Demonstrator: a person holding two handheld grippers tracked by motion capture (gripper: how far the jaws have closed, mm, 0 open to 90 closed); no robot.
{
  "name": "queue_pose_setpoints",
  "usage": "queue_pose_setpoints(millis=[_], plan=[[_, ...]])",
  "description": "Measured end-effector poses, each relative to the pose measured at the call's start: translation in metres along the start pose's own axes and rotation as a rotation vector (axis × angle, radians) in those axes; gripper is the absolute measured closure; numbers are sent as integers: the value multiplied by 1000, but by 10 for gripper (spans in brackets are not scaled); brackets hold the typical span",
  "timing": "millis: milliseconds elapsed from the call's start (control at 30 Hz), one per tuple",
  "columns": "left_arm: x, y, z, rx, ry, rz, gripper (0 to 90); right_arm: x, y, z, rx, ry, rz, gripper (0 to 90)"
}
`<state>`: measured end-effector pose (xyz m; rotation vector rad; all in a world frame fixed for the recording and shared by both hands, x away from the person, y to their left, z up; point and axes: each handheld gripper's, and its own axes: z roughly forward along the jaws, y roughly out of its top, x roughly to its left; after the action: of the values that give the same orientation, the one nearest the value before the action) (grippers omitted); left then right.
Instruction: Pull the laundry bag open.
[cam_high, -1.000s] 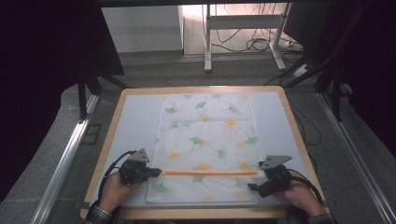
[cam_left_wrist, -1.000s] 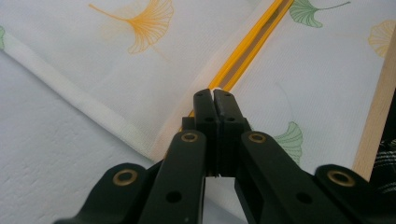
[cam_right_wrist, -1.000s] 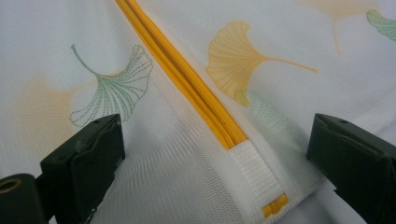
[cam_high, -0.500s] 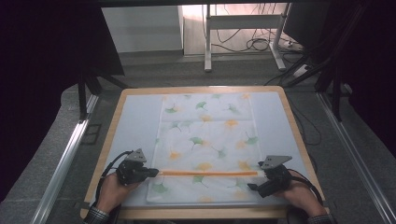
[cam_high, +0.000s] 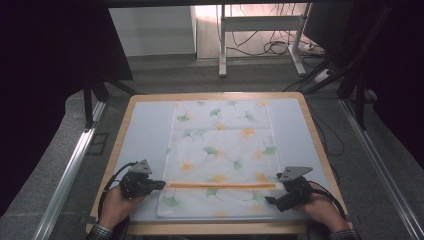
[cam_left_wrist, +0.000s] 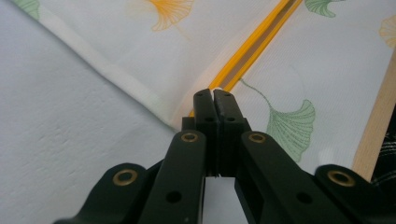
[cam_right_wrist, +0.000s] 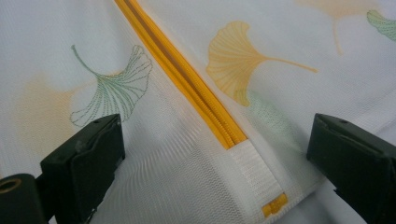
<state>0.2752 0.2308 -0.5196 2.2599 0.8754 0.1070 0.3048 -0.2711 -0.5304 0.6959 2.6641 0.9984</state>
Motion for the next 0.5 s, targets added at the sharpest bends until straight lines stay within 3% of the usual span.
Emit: queue_pose_setpoints(millis=[500], plan=[[6,-9,-9,1,26,-22,900,0,0,0,0,0,0,40]])
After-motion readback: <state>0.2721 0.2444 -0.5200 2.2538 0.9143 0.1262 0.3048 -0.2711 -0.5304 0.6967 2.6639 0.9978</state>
